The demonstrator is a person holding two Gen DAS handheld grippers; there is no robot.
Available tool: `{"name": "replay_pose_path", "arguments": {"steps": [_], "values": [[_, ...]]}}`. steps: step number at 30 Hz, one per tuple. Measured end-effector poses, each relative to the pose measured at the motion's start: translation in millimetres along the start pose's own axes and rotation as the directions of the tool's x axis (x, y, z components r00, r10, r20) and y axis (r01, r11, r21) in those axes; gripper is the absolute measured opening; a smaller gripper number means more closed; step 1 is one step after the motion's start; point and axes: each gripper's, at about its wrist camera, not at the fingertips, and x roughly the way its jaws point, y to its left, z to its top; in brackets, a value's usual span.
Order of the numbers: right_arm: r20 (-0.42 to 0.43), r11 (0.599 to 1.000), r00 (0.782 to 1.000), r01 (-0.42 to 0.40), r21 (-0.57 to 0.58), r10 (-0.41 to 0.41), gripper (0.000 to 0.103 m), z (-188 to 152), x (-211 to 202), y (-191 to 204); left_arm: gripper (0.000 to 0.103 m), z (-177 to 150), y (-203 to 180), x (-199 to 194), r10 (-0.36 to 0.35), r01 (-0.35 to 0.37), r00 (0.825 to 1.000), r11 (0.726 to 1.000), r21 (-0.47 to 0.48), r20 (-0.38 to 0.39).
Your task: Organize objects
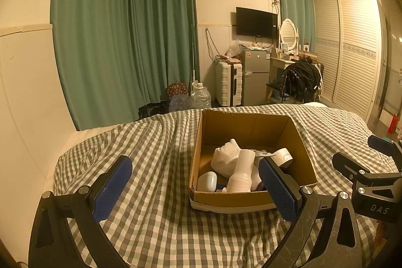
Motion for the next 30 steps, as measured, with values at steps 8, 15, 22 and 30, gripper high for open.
{"name": "replay_pose_path", "arguments": {"steps": [8,15,22,30], "values": [[-0.002,1.000,1.000,-0.001,-0.001,0.001,0.102,-1.3,-0.3,-0.1,0.103,-0.3,-1.5,-0.3,0.001,-0.001,1.000,1.000,0.001,-0.004],[-0.004,1.000,1.000,-0.002,-0.002,0.002,0.102,-2.2,-0.1,-0.4,0.103,-0.6,-1.7,-0.8,0.003,-0.003,1.000,1.000,-0.001,-0.004],[-0.004,1.000,1.000,-0.001,-0.002,0.001,0.102,-1.6,0.1,0.0,0.103,-0.6,-1.6,-0.8,0.004,-0.004,1.000,1.000,-0.002,-0.005],[-0.005,1.000,1.000,-0.001,-0.002,0.001,0.102,-1.6,0.1,-0.1,0.103,-0.4,-1.8,-1.2,0.006,-0.006,1.000,1.000,-0.004,-0.005]]}}
